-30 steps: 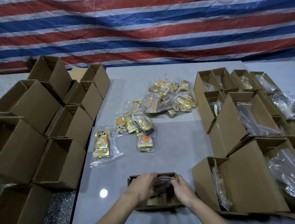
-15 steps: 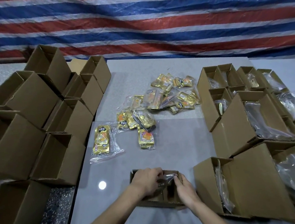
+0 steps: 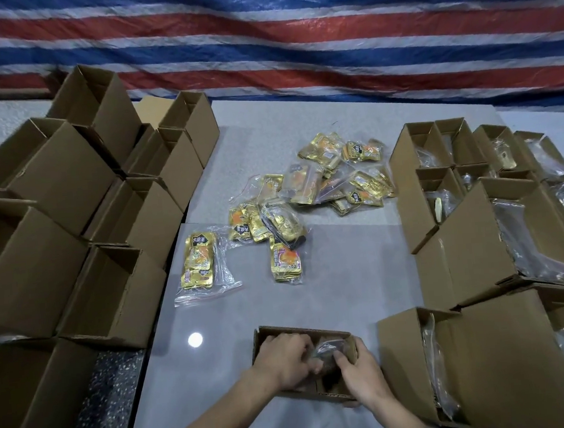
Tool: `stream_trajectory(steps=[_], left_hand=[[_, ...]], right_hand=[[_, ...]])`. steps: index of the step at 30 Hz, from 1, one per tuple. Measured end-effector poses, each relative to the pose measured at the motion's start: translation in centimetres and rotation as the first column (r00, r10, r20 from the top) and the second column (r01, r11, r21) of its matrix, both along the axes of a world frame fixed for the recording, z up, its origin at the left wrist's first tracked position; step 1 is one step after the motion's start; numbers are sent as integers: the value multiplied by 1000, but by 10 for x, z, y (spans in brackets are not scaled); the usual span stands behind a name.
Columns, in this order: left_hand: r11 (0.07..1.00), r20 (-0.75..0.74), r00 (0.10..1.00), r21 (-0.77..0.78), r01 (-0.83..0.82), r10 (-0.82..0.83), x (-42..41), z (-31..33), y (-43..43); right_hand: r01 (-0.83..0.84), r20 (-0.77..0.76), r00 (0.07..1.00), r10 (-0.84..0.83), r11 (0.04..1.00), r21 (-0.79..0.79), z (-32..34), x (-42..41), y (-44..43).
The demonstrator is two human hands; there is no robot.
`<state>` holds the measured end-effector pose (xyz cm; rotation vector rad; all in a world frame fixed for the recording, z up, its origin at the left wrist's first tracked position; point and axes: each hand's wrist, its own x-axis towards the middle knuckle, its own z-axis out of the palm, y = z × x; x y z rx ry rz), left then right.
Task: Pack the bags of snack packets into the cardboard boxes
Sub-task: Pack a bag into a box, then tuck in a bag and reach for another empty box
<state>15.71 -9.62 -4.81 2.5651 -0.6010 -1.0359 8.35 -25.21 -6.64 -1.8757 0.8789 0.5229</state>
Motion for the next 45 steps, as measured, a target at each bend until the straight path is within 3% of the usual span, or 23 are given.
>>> stream_trajectory(steps=[3,7,12,18,22,26,28,36,45], left_hand=[[998,156,987,49,-38,30,-6,-2,-4],[965,116,966,-155,-210,229,-3,13,-3],[801,142,822,-365,-475,552,19,25,30],[708,194,702,-402,-580,685,66,-7,81],[793,323,725,-209,-573,609,88,-44,111],[883,266,888,189,-430,375,96,-71,125],[884,215,925,288,-368,315,101,-79,130],[870,74,930,333,-363,360,99,-102,144],[870,166,916,290,-400,366,89,-99,138]], right_hand=[[26,-23,999,-25,1000,12,-1,2,1],[68,-62,996,-66,997,28,-1,4,1],[66,-56,996,-66,998,2,-3,6,2],[62,-47,997,-65,997,-49,-1,5,6],[52,-60,997,-57,996,-74,-2,4,7],[51,-39,998,-53,997,-65,-3,4,4],[50,-37,998,-52,997,-63,-2,5,5],[44,-46,998,-48,996,-75,2,5,7],[44,-42,998,-48,996,-78,5,8,6]])
